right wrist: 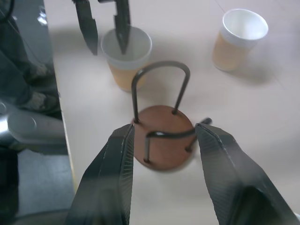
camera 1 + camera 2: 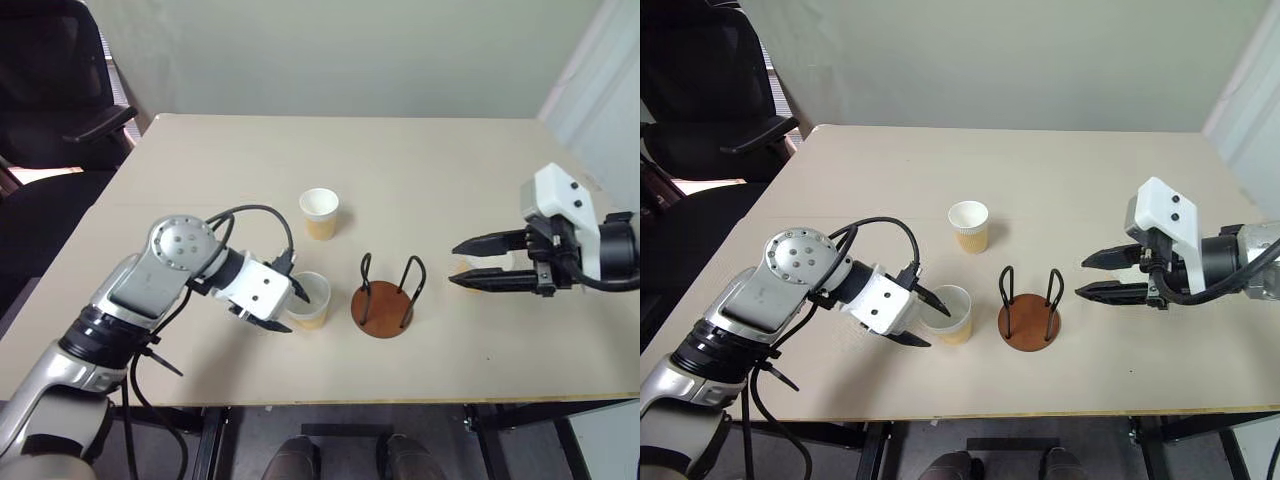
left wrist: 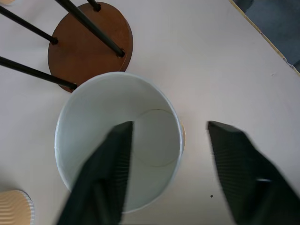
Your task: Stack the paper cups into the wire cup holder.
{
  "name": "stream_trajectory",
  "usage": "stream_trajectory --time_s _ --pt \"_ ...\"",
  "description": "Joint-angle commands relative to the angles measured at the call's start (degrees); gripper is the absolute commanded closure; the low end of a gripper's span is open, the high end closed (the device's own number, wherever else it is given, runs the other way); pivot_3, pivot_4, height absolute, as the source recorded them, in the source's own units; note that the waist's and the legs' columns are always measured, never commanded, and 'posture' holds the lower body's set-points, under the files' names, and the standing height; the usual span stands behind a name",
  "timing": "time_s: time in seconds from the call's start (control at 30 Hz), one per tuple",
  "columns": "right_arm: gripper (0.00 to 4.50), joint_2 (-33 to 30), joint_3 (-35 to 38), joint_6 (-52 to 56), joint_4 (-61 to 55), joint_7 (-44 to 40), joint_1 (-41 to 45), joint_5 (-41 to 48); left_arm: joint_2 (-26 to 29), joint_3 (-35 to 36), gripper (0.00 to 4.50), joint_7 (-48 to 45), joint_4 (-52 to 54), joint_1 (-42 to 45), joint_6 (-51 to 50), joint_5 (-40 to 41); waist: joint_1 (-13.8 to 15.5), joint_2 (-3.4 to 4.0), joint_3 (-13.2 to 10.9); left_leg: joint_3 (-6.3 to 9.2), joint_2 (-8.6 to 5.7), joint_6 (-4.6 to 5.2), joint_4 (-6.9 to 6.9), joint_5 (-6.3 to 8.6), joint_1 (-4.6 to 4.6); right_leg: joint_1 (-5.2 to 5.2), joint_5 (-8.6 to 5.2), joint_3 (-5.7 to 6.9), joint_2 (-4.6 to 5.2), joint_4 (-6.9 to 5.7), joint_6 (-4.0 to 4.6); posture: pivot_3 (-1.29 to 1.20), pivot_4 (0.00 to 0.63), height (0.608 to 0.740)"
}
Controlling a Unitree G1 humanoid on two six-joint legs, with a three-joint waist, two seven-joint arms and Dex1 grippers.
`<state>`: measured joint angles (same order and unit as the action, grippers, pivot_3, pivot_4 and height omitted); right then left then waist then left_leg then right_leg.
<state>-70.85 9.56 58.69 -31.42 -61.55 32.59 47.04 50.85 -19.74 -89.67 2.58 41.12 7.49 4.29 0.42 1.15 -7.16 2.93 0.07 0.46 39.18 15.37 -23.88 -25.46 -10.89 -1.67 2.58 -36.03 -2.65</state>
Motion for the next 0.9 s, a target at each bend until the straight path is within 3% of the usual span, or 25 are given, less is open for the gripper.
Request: stream_trajectory --time_s 0.03,0.13,0.17,0.5,0.67,0.9 --pt "1.22 -2.11 0.92 -1.92 0.60 -2.37 0.37 -0.22 0.03 0.43 3.31 -0.32 0.65 0.54 0.88 -0.32 -0.01 0.00 0.00 0.01 0.00 0.00 0.00 0.00 0.00 0.00 0.00 0.00 0.00 0.00 0.00 0.00 0.150 0.740" --pt "0.08 -2.92 0.72 -2.87 0.96 -3.50 0.59 -0.44 -0.05 0.54 4.46 -0.52 0.54 0.48 0.90 -0.08 -0.01 0.00 0.00 0.01 0.01 0.01 -0.01 0.01 0.00 -0.01 0.00 0.01 0.00 -0.02 0.00 0.00 0.150 0.740" --pt "0.02 -3.12 0.82 -3.10 0.92 -3.85 0.67 -0.22 -0.03 0.60 4.50 -0.74 0.55 0.46 0.72 0.16 -0.01 0.00 0.00 0.01 0.01 0.01 -0.01 0.01 0.00 -0.01 0.00 0.01 0.00 -0.02 0.00 0.00 0.150 0.740" --pt "0.02 -4.34 2.55 -4.44 0.60 -5.93 2.19 1.59 3.05 -0.98 4.50 -2.83 1.68 9.52 -12.01 13.79 0.02 0.00 0.00 0.02 0.00 0.16 0.03 0.09 -0.02 0.00 0.00 0.02 0.00 -0.02 0.00 0.00 0.150 0.740" --pt "0.02 -5.58 3.53 -3.98 0.15 -6.44 1.91 2.67 4.26 -5.39 4.50 -2.83 -0.47 21.92 -19.74 25.70 0.10 0.00 0.00 -0.01 -0.01 0.13 0.08 0.08 -0.10 0.00 0.02 0.02 0.04 0.05 -0.03 0.00 0.150 0.740" --pt "0.02 -7.85 7.54 -0.81 -2.04 -5.72 0.16 6.09 1.19 -14.11 4.50 -2.83 -11.62 38.89 -18.72 34.51 0.29 -0.01 -0.01 -0.03 -0.01 0.07 0.00 0.05 -0.13 -0.01 -0.06 0.00 0.07 0.11 -0.16 0.00 0.150 0.740"
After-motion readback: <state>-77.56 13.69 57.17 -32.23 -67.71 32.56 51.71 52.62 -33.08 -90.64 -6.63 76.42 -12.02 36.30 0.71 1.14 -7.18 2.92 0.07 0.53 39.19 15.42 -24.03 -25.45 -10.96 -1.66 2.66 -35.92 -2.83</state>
